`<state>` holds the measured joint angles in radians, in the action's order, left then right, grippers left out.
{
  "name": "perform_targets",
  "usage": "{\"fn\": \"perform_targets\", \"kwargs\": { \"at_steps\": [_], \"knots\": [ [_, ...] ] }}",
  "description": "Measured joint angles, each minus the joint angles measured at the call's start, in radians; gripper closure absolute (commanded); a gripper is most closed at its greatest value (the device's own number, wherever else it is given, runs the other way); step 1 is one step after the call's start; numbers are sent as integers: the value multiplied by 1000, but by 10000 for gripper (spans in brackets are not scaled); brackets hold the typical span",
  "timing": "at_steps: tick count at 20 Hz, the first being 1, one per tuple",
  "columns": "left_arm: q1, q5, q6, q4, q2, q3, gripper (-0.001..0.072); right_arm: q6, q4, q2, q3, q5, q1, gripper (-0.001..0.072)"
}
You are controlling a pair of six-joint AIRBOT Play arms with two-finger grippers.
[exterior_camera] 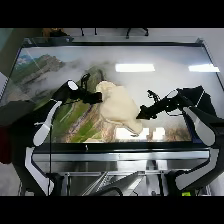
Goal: Fold the shirts.
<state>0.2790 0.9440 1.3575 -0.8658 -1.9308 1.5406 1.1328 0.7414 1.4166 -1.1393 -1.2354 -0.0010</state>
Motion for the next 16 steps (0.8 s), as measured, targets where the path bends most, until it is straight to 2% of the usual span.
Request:
{"fn": "perform_targets", "kwargs": {
  "at_steps": [4,7,12,16],
  "knots": [
    [14,85,0,2,-35,137,696,-68,-122,-6,-23,-61,2,691],
    [-2,194,4,0,10,249,696,-95,-172,-52,-80,-106,2,691],
    [-51,379,39,-7,243,438,696,-121,-209,-216,-301,-148,-21,690],
    [-75,467,56,-7,550,476,695,-171,-238,-437,-497,-134,-31,691]
  ]
}}
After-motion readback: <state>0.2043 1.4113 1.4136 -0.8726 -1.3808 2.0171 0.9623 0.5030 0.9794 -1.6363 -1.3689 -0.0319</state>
